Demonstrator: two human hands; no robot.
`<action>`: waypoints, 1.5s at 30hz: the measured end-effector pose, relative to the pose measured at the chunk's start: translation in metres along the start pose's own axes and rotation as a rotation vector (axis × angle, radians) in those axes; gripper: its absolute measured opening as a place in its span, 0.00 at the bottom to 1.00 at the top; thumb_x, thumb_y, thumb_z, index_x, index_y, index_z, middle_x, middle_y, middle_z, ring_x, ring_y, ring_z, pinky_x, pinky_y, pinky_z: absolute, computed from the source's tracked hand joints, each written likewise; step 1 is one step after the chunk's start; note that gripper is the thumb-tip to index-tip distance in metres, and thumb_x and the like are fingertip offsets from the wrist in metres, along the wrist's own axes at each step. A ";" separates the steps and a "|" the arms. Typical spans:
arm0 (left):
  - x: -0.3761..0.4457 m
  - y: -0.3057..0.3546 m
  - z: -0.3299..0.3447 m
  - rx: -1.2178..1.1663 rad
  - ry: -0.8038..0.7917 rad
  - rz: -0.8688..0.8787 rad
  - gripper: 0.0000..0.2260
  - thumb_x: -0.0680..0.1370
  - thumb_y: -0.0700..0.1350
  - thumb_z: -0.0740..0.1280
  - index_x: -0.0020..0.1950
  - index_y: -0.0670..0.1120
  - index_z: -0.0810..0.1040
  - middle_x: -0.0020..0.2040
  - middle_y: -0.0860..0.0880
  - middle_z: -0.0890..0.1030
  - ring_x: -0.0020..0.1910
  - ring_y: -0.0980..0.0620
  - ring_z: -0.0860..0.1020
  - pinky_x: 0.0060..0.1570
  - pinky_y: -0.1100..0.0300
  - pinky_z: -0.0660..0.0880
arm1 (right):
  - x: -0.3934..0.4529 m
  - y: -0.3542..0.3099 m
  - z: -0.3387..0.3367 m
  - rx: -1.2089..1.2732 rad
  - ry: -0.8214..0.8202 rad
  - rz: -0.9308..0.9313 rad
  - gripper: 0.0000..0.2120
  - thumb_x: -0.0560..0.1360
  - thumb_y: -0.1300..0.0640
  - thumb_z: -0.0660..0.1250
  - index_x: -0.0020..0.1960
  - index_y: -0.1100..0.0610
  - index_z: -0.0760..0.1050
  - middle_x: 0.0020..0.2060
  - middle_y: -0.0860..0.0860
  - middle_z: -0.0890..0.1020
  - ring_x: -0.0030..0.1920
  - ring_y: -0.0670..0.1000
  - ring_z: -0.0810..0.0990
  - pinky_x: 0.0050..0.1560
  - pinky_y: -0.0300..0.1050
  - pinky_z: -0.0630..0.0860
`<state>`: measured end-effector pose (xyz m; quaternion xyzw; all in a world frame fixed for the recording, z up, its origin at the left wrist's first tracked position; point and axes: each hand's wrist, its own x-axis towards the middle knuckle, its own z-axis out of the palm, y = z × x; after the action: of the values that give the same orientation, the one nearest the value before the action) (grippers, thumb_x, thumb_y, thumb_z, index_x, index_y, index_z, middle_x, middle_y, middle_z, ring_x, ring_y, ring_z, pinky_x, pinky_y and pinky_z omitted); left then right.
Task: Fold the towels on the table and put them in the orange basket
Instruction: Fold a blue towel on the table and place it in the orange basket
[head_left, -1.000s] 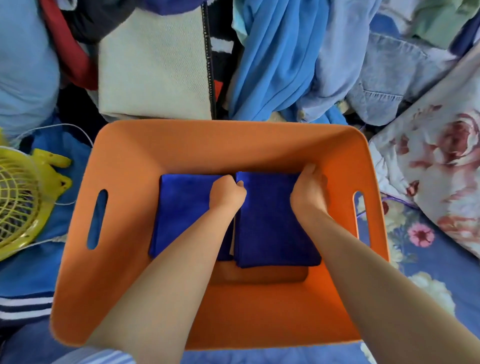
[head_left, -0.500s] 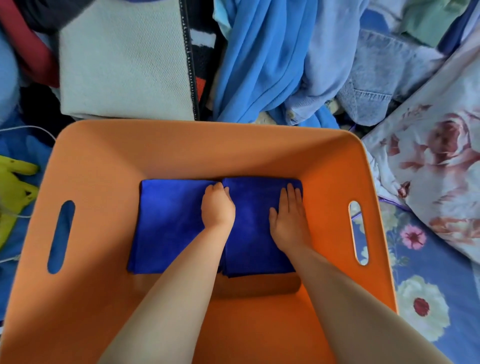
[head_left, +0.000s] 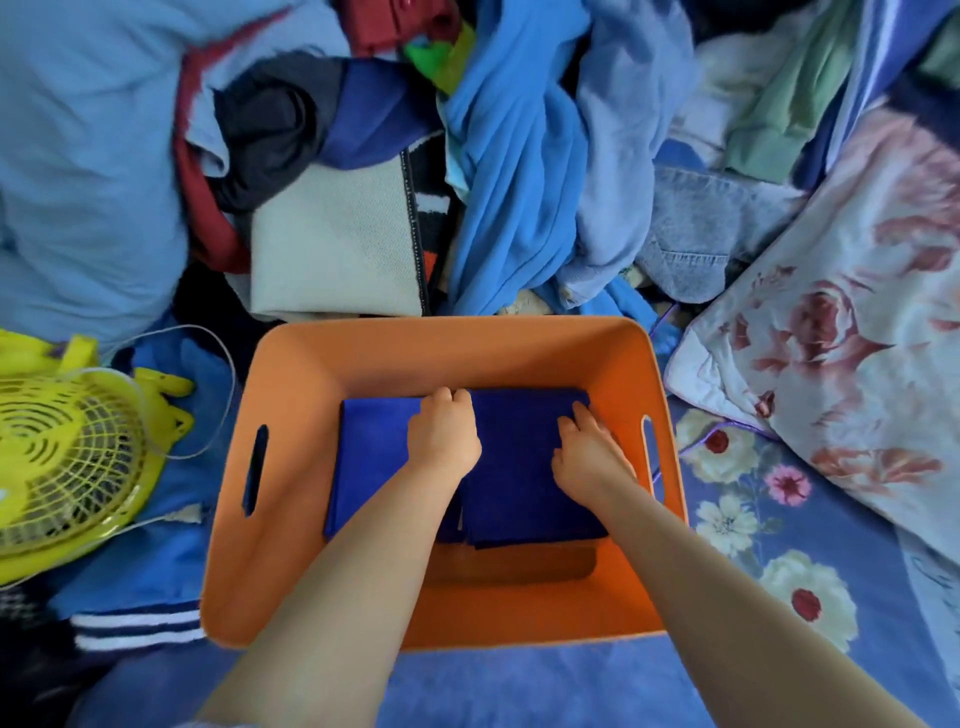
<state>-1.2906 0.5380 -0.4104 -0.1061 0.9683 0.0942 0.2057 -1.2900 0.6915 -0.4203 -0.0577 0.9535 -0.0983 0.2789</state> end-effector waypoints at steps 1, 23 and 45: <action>-0.011 0.002 -0.015 0.036 0.019 0.026 0.12 0.76 0.36 0.58 0.60 0.40 0.69 0.60 0.43 0.71 0.60 0.44 0.70 0.48 0.55 0.69 | -0.010 -0.002 -0.014 0.004 0.025 -0.026 0.22 0.79 0.59 0.53 0.72 0.61 0.56 0.75 0.56 0.50 0.75 0.56 0.49 0.73 0.50 0.54; -0.368 0.078 -0.252 0.306 0.621 0.256 0.13 0.77 0.41 0.58 0.61 0.45 0.73 0.62 0.45 0.72 0.65 0.45 0.66 0.63 0.50 0.61 | -0.396 -0.017 -0.245 -0.101 0.658 -0.251 0.15 0.77 0.61 0.55 0.62 0.61 0.70 0.60 0.58 0.73 0.59 0.59 0.72 0.52 0.50 0.72; -0.768 0.245 -0.116 0.383 0.577 1.239 0.15 0.77 0.43 0.57 0.61 0.43 0.73 0.63 0.42 0.73 0.64 0.42 0.69 0.61 0.51 0.67 | -0.884 0.129 -0.060 0.012 1.003 0.545 0.18 0.77 0.58 0.58 0.66 0.58 0.70 0.64 0.57 0.73 0.64 0.58 0.70 0.64 0.49 0.69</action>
<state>-0.7088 0.8750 0.0484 0.4813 0.8660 -0.0098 -0.1353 -0.5888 0.9727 0.0610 0.2457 0.9490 -0.0437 -0.1925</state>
